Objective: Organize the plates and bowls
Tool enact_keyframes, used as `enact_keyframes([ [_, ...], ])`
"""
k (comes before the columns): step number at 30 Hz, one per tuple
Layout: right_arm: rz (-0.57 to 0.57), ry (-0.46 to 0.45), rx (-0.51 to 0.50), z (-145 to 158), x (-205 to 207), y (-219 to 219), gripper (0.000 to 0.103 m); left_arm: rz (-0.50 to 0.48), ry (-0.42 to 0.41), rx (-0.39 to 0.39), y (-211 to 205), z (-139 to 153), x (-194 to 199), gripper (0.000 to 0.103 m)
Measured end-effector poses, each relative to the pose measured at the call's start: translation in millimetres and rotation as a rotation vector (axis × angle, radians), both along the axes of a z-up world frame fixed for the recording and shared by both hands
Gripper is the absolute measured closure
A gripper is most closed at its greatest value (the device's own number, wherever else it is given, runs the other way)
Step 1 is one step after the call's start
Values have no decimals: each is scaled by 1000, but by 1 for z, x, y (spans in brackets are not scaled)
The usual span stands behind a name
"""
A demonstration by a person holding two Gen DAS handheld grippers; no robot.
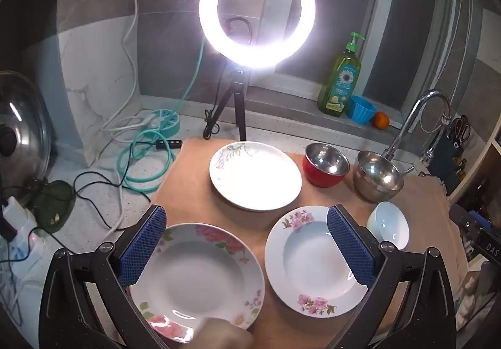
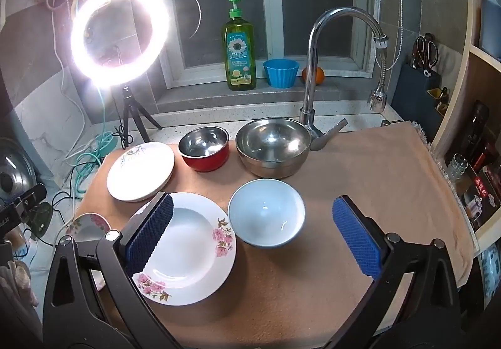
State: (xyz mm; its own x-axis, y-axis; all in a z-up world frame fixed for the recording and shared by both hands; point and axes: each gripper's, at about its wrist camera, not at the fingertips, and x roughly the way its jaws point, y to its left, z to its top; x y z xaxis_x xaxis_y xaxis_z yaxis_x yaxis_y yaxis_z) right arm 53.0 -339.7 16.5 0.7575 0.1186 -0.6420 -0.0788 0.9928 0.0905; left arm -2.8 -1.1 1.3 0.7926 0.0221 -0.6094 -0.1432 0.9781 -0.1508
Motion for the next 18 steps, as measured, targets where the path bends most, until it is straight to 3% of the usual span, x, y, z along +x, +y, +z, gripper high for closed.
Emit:
enact_keyframes([
  [4,-5,-5,-3,1,-1,3,0,-4,-27,40,-13,-3,-10,1],
  [6,-6,-19,20,2,-3,-2,0,-2,-5,-19,-2,-7,-7,1],
  [18,-6,-18,11,6,-2,0,0,-4,-8,-14,0,1,0,1],
])
